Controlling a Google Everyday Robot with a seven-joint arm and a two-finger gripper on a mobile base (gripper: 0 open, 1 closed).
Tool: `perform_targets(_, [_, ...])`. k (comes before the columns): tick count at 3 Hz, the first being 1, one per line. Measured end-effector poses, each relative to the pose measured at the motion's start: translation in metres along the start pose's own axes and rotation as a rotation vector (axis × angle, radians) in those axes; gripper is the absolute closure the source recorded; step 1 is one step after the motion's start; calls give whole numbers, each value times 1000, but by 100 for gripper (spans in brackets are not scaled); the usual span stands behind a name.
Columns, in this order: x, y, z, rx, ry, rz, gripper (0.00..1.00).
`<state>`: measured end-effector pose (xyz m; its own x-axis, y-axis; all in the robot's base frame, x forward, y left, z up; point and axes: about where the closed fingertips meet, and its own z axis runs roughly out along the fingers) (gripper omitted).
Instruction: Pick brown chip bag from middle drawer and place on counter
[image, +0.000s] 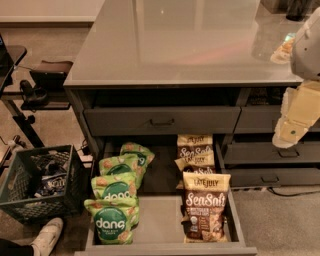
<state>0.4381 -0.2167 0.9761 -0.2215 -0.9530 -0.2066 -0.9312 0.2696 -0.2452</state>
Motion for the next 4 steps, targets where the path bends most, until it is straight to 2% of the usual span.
perform_targets(2, [-1, 3, 10, -8, -19, 16, 0])
perform_targets(4, [7, 20, 98, -39, -115, 147, 0])
